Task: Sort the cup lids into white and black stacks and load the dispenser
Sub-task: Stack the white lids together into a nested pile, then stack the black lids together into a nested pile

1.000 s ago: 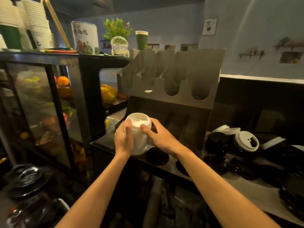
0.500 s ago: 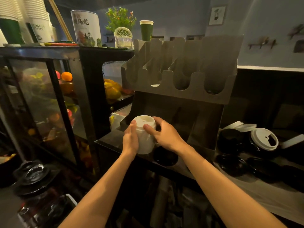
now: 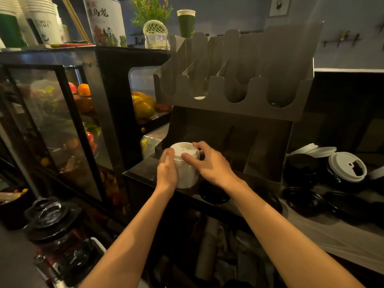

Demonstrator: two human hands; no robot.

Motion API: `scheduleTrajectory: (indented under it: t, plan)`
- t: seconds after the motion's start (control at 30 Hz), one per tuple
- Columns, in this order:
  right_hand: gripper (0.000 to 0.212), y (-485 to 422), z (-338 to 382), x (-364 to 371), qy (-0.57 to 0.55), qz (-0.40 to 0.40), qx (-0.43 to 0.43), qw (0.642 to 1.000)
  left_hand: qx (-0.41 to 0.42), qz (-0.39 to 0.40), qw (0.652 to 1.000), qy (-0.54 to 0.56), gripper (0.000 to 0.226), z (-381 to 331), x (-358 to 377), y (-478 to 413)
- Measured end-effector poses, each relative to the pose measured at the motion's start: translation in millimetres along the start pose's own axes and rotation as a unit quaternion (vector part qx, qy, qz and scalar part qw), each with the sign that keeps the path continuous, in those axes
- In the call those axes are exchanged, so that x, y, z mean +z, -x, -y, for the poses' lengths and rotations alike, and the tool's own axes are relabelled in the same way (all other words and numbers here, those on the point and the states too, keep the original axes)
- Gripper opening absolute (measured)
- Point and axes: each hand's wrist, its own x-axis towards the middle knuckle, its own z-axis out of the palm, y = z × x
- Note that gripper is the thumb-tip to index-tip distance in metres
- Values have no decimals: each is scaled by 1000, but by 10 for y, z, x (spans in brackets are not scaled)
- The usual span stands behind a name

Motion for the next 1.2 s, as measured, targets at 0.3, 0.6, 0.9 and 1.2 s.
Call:
scheduleTrajectory:
  t: [0.3, 0.6, 0.9, 1.2]
  plan:
    - [66, 83, 118, -46, -32, 23, 37, 999, 64, -7, 998, -21, 39, -68, -27, 90]
    - [30, 361, 263, -381, -31, -98, -1, 995, 265, -35, 955, -128, 42, -484, 1, 366]
    - [19, 1005, 81, -1060, -38, -161, -17, 986, 324, 114, 937, -63, 11, -622, 705, 997]
    - [16, 1865, -572, -1925, -3, -223, 61, 973, 271, 286, 919, -6, 10, -441, 1732, 1721]
